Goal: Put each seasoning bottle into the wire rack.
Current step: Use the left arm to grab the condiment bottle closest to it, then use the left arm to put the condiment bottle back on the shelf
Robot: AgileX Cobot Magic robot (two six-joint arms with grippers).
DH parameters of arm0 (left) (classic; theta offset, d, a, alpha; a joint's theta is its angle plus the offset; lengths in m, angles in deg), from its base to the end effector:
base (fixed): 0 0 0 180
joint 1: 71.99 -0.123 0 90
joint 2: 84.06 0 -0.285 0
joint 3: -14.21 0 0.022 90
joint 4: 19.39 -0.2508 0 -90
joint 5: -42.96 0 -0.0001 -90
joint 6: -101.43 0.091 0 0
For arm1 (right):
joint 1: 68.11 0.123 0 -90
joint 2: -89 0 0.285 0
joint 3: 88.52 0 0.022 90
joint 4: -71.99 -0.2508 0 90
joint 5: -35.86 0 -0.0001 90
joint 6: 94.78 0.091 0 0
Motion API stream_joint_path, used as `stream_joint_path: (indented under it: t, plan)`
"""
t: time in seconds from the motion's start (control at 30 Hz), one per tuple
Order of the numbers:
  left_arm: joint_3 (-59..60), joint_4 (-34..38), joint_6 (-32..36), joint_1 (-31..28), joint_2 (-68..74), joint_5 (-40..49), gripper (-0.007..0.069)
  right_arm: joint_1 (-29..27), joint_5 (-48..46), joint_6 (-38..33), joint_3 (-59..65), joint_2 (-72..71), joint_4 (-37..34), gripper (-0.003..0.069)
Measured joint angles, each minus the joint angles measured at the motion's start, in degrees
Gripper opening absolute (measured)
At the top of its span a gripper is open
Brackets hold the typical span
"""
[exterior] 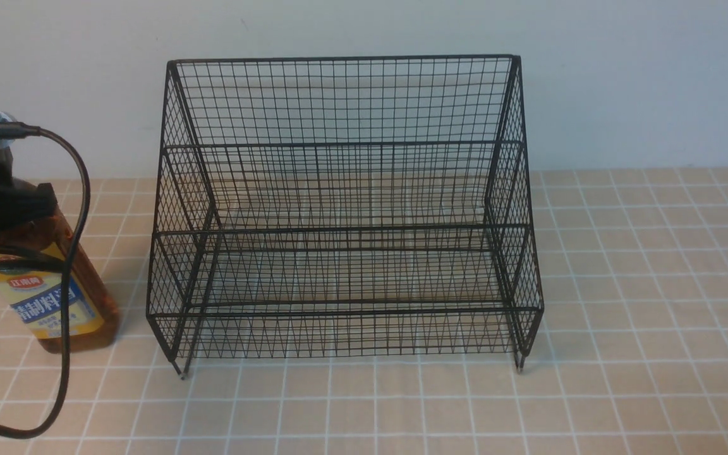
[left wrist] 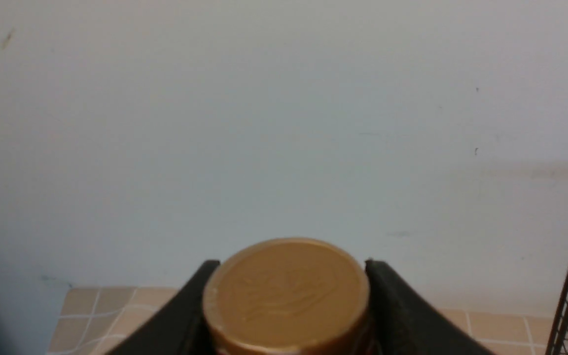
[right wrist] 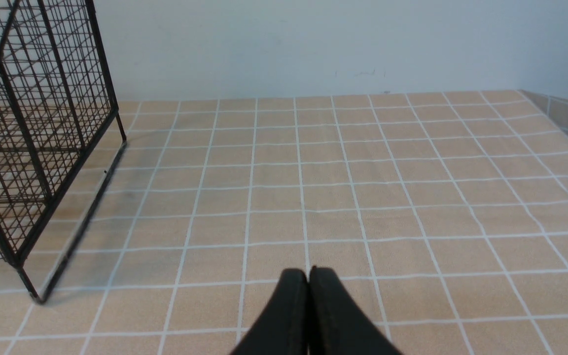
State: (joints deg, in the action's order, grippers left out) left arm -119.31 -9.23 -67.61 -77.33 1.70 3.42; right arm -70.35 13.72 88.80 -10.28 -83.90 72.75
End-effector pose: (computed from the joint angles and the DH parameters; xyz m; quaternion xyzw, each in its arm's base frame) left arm 0.2676 0.0353 0.2499 -0.0529 0.7242 0.0912 0.6815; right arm 0.0521 -0.0025 0.1731 0.0375 0.8055 0.0013 0.5915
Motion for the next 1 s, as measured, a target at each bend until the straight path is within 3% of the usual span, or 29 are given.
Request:
stream_joint_path:
  t: [0.2,0.5,1.0]
  plan:
    - [-0.83,-3.10,-0.44,0.00,-0.76,2.58,0.0311,0.00,0.00,0.00,0.00,0.00,0.00,-0.0015]
    - [-12.86,-3.93,0.66,0.00,-8.19,27.14,0.0311,0.00,0.00,0.00,0.00,0.00,0.00,-0.0015]
    - [-33.05,-4.57,0.66,1.20,-14.72,41.39,0.0311,0.00,0.00,0.00,0.00,0.00,0.00,-0.0015]
